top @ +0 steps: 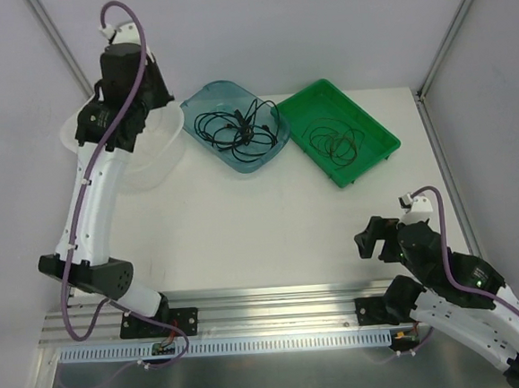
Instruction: Untangle the cables
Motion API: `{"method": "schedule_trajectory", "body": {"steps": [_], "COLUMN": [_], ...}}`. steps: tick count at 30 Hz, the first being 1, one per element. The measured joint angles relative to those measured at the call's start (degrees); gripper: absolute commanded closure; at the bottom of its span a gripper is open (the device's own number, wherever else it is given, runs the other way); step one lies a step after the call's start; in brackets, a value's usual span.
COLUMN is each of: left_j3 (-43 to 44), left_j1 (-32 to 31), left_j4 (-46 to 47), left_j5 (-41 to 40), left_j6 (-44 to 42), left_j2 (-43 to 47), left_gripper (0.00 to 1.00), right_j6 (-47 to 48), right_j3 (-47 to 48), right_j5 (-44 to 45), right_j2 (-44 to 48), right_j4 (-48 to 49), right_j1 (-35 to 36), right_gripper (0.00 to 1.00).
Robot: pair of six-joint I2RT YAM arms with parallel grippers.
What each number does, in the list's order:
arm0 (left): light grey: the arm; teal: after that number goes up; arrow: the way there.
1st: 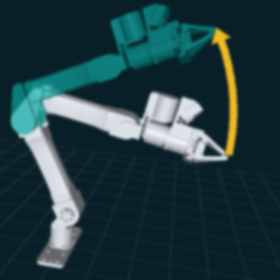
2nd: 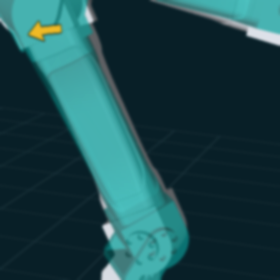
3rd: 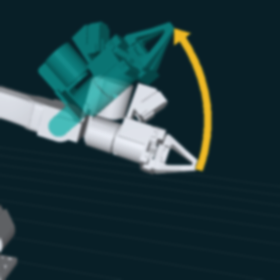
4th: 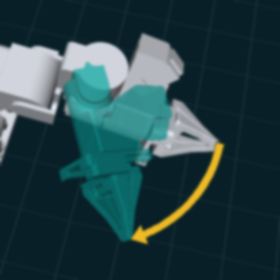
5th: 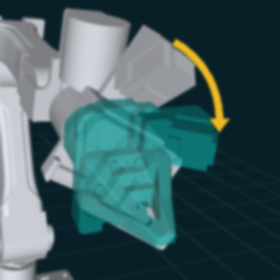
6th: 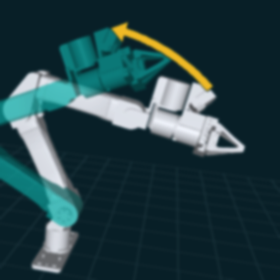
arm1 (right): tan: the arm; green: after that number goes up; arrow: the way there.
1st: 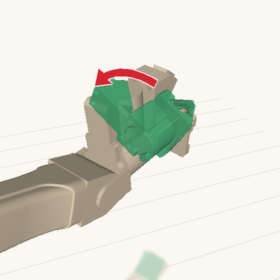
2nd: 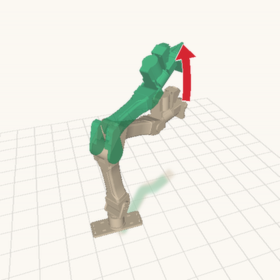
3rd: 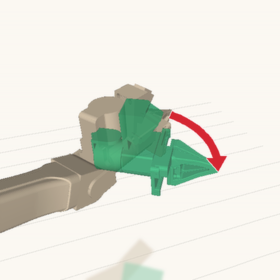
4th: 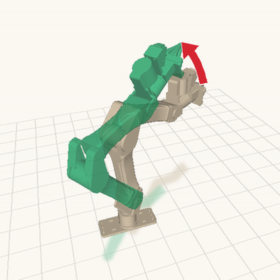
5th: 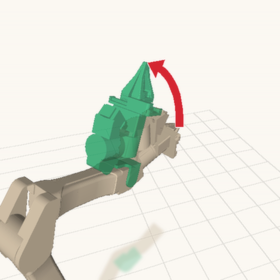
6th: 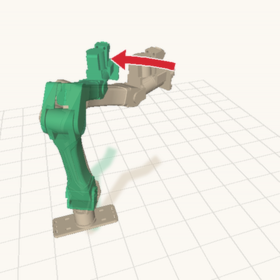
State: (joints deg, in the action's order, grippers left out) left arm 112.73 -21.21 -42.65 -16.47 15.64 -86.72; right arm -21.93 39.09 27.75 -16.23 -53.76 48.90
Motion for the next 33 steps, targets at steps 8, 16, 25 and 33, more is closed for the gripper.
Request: {"method": "schedule_trajectory", "body": {"steps": [8,16,25,33], "left_j3": [9.51,9.42,-2.82,-26.18], "left_j1": [17.42,25.55,26.47,26.47], "left_j4": [5.11,7.8,9.77,11.87], "left_j5": [3.21,5.75,6.95,11.15], "left_j6": [-2.82,-4.39,-1.97,-1.68], "left_j2": [-15.78,-31.45,-23.26,11.58], "left_gripper": [1.0,0.12,0.01,0.01], "right_j6": [1.22,1.64,2.93,2.91], "right_j3": [1.27,2.14,5.68,12.79], "right_j5": [0.42,1.03,4.68,9.79], "right_j2": [-1.07,-1.16,-1.53,0.72], "right_j4": [-0.02,-0.7,-4.15,-8.7], "right_j1": [0.0,0.0,0.0,0.02], "right_gripper": [0.03,0.03,0.03,0.03]}}
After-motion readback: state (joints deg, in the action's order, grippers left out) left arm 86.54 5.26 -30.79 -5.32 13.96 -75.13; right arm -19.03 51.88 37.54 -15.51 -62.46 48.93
